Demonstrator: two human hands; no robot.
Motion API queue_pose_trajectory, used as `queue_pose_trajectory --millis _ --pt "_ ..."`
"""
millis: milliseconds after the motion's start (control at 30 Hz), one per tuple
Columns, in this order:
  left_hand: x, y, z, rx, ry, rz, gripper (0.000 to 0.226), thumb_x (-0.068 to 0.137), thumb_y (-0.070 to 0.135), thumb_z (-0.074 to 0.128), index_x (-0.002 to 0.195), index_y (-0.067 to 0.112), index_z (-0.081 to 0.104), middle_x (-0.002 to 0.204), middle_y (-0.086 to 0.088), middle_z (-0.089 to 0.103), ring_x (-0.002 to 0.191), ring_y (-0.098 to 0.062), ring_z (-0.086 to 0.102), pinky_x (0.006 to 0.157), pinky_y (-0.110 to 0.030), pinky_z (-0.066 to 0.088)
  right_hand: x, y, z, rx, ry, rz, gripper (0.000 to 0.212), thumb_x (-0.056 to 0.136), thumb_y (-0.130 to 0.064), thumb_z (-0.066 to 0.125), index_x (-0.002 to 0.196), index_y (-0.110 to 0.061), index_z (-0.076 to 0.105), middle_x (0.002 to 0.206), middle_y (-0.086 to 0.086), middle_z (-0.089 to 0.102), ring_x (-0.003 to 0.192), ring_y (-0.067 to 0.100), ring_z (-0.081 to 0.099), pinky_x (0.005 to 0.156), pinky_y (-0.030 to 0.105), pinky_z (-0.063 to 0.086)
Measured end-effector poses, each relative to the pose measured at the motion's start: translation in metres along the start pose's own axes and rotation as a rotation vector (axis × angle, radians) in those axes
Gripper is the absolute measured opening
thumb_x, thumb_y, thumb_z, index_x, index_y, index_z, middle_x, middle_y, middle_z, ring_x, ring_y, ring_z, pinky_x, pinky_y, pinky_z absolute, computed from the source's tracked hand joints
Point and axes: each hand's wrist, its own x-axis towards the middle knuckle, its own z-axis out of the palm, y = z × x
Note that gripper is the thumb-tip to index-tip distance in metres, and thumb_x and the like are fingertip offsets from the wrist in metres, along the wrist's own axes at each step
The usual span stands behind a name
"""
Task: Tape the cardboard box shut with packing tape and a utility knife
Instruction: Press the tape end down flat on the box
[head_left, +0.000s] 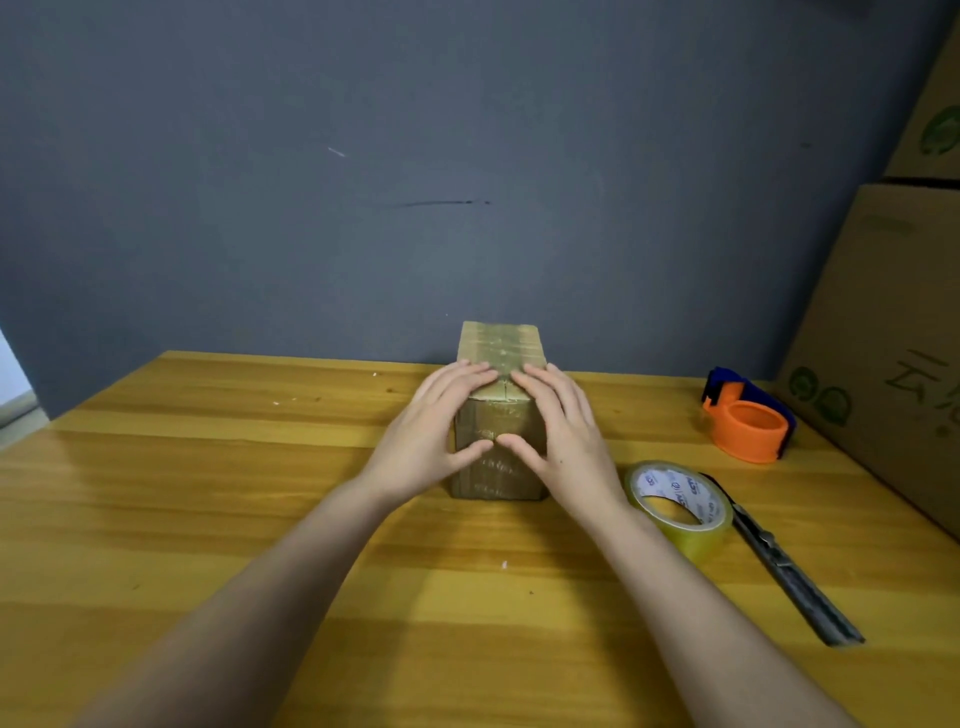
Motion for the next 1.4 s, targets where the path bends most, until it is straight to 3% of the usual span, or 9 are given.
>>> queue_pose_trajectory --millis 100,167,333,500,833,1167,1267,1400 --pt "0.0 0.0 0.0 0.034 -0.02 0.006 0.079 0.072 0.036 0.075 0.139 0.028 0.034 0.148 0.009 0.035 0.141 -0.008 0.021 0.116 -0.029 0.023 0.0 0.004 -0.006 -0.012 -0.066 -0.018 0.078 0.078 -0.037 0.071 0.144 -0.023 0.032 0.15 -0.006 0.034 0.144 0.013 0.02 0.114 0.021 0.014" --pt "0.001 0.005 -0.001 -0.016 -0.004 -0.039 0.071 0.073 0.041 0.069 0.136 0.028 0.039 0.145 0.011 0.039 0.139 -0.006 0.023 0.114 -0.027 0.023 -0.001 0.007 -0.01 0.038 -0.129 0.013 0.083 0.077 -0.033 0.073 0.145 -0.025 0.027 0.152 -0.01 0.03 0.144 0.008 0.015 0.113 0.018 0.01" --pt "0.007 0.023 0.01 -0.071 0.199 -0.15 0.047 0.082 0.05 0.045 0.12 0.023 0.054 0.127 0.01 0.054 0.128 -0.008 0.036 0.104 -0.018 0.026 0.003 -0.001 -0.007 0.37 0.002 0.126 0.037 0.092 -0.032 0.048 0.129 -0.025 0.05 0.139 -0.013 0.046 0.135 0.005 0.032 0.112 0.024 0.024" --pt "0.008 0.023 0.021 -0.008 0.269 -0.151 0.042 0.085 0.048 0.045 0.115 0.02 0.055 0.123 0.007 0.056 0.125 -0.011 0.041 0.102 -0.017 0.029 -0.001 -0.007 0.004 0.271 0.083 0.146 0.034 0.095 -0.034 0.047 0.128 -0.026 0.05 0.136 -0.013 0.048 0.127 0.006 0.04 0.106 0.021 0.03" --pt "0.004 0.012 0.02 0.118 0.188 -0.051 0.066 0.073 0.052 0.061 0.127 0.018 0.048 0.133 0.003 0.05 0.129 -0.015 0.038 0.108 -0.02 0.026 -0.002 0.004 -0.006 0.142 -0.046 0.035 0.048 0.094 -0.033 0.05 0.14 -0.024 0.039 0.147 -0.01 0.037 0.136 0.009 0.032 0.112 0.02 0.021" --pt "0.002 0.007 0.014 0.144 0.117 0.017 0.082 0.065 0.05 0.074 0.133 0.017 0.042 0.139 0.001 0.045 0.133 -0.017 0.034 0.111 -0.026 0.026 -0.001 0.012 -0.018 0.071 -0.185 -0.021 0.075 0.082 -0.03 0.068 0.144 -0.034 0.026 0.153 -0.019 0.023 0.14 0.007 0.024 0.113 0.022 0.02" --pt "0.001 0.008 0.009 0.069 0.089 0.003 0.072 0.071 0.049 0.064 0.134 0.021 0.043 0.141 0.005 0.044 0.136 -0.012 0.03 0.112 -0.027 0.024 -0.001 0.01 -0.012 0.197 -0.179 0.028 0.076 0.077 -0.031 0.07 0.142 -0.033 0.03 0.151 -0.018 0.026 0.138 0.006 0.028 0.111 0.023 0.022" --pt "0.004 0.01 0.004 -0.135 0.133 -0.083 0.047 0.085 0.05 0.044 0.125 0.027 0.054 0.134 0.011 0.051 0.132 -0.007 0.036 0.11 -0.025 0.027 0.001 -0.004 0.001 0.424 0.031 0.163 0.049 0.085 -0.05 0.045 0.128 -0.026 0.05 0.138 -0.011 0.046 0.13 0.009 0.041 0.11 0.028 0.031"
